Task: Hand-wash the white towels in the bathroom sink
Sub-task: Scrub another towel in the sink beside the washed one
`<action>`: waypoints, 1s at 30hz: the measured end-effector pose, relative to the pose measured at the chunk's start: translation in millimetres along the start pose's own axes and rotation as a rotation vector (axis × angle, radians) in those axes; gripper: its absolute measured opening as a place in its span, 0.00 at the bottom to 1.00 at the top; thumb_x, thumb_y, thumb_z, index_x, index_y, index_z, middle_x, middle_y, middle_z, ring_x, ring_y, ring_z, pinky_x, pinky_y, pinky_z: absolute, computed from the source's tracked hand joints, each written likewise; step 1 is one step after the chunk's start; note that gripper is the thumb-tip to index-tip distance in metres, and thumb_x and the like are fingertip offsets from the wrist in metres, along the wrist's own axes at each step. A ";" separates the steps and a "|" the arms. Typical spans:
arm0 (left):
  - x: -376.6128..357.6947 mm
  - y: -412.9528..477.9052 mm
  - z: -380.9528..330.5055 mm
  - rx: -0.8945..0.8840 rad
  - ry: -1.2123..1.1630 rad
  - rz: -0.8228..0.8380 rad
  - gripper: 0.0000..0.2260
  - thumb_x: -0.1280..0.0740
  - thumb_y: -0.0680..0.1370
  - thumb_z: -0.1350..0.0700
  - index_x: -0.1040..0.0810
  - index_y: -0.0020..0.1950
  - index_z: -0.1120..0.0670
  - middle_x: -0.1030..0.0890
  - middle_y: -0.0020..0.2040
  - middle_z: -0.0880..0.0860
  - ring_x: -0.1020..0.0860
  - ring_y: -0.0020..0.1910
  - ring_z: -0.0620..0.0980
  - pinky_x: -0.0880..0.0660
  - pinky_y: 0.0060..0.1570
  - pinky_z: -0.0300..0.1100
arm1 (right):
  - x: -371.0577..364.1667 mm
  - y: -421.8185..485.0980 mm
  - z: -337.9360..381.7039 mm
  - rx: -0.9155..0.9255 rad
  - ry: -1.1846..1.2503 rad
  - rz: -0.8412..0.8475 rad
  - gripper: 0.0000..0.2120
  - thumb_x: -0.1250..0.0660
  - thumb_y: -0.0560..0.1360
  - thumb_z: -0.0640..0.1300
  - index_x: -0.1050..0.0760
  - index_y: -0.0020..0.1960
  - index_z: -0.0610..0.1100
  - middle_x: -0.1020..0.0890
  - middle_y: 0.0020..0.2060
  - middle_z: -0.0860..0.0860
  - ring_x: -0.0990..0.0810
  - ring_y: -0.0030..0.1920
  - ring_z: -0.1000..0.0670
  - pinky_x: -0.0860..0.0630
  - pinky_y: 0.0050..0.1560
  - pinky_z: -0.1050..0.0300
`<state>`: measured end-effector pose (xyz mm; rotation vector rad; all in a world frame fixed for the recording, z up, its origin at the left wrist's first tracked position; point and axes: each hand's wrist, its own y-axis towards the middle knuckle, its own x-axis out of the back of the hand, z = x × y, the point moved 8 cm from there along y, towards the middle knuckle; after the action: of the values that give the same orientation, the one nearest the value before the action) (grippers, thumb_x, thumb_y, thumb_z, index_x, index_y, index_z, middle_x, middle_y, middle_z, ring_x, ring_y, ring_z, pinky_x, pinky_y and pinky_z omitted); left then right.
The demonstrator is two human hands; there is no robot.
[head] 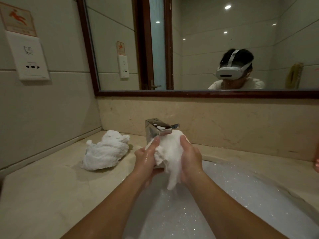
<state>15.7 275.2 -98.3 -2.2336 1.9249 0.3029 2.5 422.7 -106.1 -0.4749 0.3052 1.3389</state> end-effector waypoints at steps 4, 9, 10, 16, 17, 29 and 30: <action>-1.1 -6.8 0.9 0.075 -0.016 0.009 0.25 0.30 0.79 0.40 0.17 0.65 0.58 0.17 0.61 0.67 0.20 0.63 0.69 0.18 0.55 0.63 | 2.2 -0.3 1.1 0.007 -0.070 0.046 0.17 0.29 0.77 0.47 0.21 0.63 0.41 0.12 0.50 0.40 0.12 0.49 0.37 0.15 0.47 0.43; -7.8 -13.6 -2.9 0.143 -0.034 0.118 0.18 0.34 0.81 0.47 0.17 0.63 0.58 0.12 0.54 0.57 0.14 0.48 0.57 0.19 0.45 0.48 | 16.0 0.9 7.1 0.103 -0.067 -0.076 0.20 0.30 0.81 0.57 0.26 0.67 0.47 0.15 0.56 0.45 0.15 0.54 0.41 0.17 0.59 0.38; -8.4 -12.6 -1.7 0.143 -0.025 0.133 0.19 0.34 0.81 0.44 0.17 0.63 0.57 0.13 0.55 0.57 0.14 0.49 0.57 0.20 0.46 0.48 | 19.9 0.0 10.1 0.109 -0.066 -0.108 0.20 0.32 0.82 0.58 0.27 0.68 0.47 0.16 0.57 0.46 0.16 0.55 0.41 0.18 0.60 0.41; -0.2 -5.5 -6.0 -0.038 0.278 -0.079 0.41 0.27 0.67 0.25 0.22 0.65 0.56 0.13 0.53 0.55 0.13 0.47 0.53 0.16 0.44 0.47 | 22.7 -3.9 20.2 0.156 -0.162 -0.143 0.20 0.40 0.86 0.60 0.33 0.67 0.45 0.20 0.51 0.48 0.21 0.51 0.44 0.24 0.53 0.49; 2.2 -7.7 -9.3 -0.064 0.293 -0.107 0.35 0.27 0.72 0.30 0.24 0.64 0.57 0.14 0.52 0.54 0.13 0.46 0.51 0.18 0.41 0.44 | 18.2 -5.1 21.8 0.142 -0.161 -0.121 0.21 0.40 0.86 0.60 0.36 0.66 0.44 0.22 0.54 0.46 0.22 0.52 0.43 0.25 0.55 0.49; 3.0 -6.8 -10.4 -0.060 -0.034 -0.004 0.12 0.35 0.84 0.49 0.18 0.66 0.50 0.13 0.56 0.57 0.13 0.51 0.59 0.21 0.35 0.45 | -1.4 -20.4 25.4 0.250 -0.290 0.223 0.11 0.29 0.81 0.42 0.18 0.63 0.45 0.11 0.51 0.46 0.11 0.52 0.43 0.16 0.57 0.38; 4.3 -7.3 -7.7 -0.034 -0.059 -0.032 0.13 0.34 0.84 0.49 0.19 0.66 0.51 0.13 0.56 0.57 0.13 0.50 0.59 0.21 0.33 0.45 | 0.5 -19.7 27.3 0.309 -0.335 0.196 0.10 0.31 0.83 0.46 0.18 0.63 0.49 0.11 0.52 0.49 0.12 0.52 0.46 0.16 0.58 0.39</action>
<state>23.9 270.1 -92.1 -2.2482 1.8662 0.3949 20.3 433.6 -79.6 0.0421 0.2782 1.5038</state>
